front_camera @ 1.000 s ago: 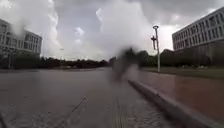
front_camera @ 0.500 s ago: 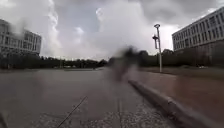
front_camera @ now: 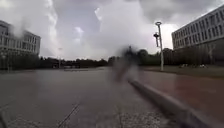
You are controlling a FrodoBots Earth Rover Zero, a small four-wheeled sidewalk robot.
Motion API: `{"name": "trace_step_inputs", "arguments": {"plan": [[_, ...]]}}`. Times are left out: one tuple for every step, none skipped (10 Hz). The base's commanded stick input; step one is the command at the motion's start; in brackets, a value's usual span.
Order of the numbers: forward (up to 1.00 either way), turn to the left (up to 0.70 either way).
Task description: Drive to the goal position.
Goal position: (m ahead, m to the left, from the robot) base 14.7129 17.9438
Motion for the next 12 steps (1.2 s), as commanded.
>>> {"name": "trace_step_inputs", "arguments": {"plan": [[0.70, 0.02], [0.70, 0.02], [0.70, 0.02], [0.70, 0.02], [0.70, 0.02], [0.70, 0.03], [0.70, 0.02], [0.70, 0.02], [0.70, 0.02], [0.70, 0.02], [0.70, 0.02], [0.70, 0.02]]}}
